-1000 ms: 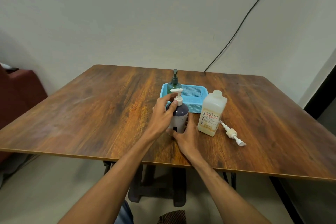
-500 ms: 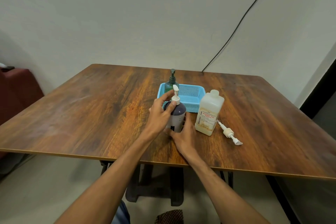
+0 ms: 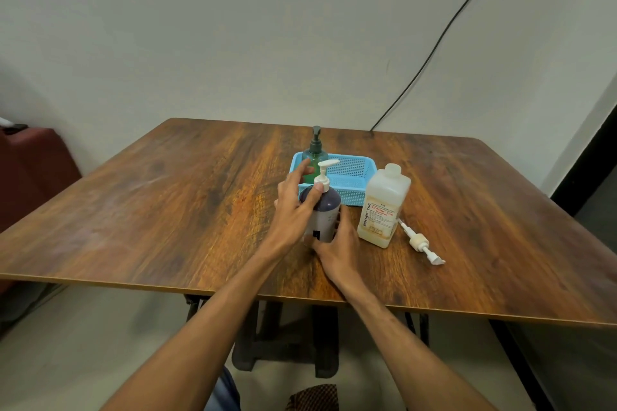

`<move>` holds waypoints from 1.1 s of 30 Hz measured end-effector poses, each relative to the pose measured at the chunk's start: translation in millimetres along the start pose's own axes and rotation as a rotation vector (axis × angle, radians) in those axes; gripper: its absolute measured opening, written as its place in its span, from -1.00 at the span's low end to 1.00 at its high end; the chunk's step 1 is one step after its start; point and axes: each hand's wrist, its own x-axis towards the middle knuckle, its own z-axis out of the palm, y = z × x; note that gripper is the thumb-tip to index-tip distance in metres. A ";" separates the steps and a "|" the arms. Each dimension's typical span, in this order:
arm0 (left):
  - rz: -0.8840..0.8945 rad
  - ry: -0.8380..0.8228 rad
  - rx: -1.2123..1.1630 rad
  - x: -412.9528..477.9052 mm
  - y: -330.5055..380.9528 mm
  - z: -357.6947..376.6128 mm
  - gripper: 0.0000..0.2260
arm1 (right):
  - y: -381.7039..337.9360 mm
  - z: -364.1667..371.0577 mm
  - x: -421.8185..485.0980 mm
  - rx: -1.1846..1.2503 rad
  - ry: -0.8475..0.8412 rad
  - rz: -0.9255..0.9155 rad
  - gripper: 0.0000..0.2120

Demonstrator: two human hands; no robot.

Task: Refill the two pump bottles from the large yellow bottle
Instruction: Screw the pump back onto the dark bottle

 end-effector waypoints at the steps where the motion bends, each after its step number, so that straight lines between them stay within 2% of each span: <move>1: 0.009 0.024 0.002 0.6 2.6 2.3 -0.60 | 0.3 0.0 0.4 -0.007 0.004 0.004 -0.16; 5: 0.008 0.142 -0.080 8.2 8.8 7.0 -0.71 | 2.0 1.1 1.3 -0.008 0.014 0.024 -0.16; 8: 0.019 0.096 -0.013 12.4 1.8 4.1 -0.81 | 3.9 2.2 1.9 0.003 0.001 0.022 -0.13; 12: -0.037 0.002 -0.069 12.0 -3.9 -0.9 -0.71 | 6.1 2.8 2.8 0.021 -0.009 0.008 -0.12; 16: 0.003 0.102 -0.100 7.1 -1.7 3.2 -0.63 | 7.8 2.4 2.5 0.002 0.008 -0.009 -0.17; 18: 0.015 0.148 -0.092 7.3 -0.6 5.9 -0.67 | 8.6 2.0 2.7 -0.001 0.009 -0.013 -0.19; 21: 0.044 0.124 -0.032 9.5 -2.2 5.9 -0.76 | 8.7 1.5 3.2 0.014 0.011 -0.025 -0.19; 26: -0.011 0.028 -0.044 8.1 -8.1 -1.5 -0.67 | 8.8 2.0 3.6 0.012 -0.005 -0.017 -0.14; 30: 0.039 0.086 -0.086 6.4 1.1 -0.5 -0.64 | 7.1 1.0 3.7 -0.023 -0.001 -0.004 -0.17; 33: 0.032 0.133 -0.063 10.4 1.5 2.2 -0.70 | 5.3 -0.1 3.8 -0.021 -0.006 0.001 -0.18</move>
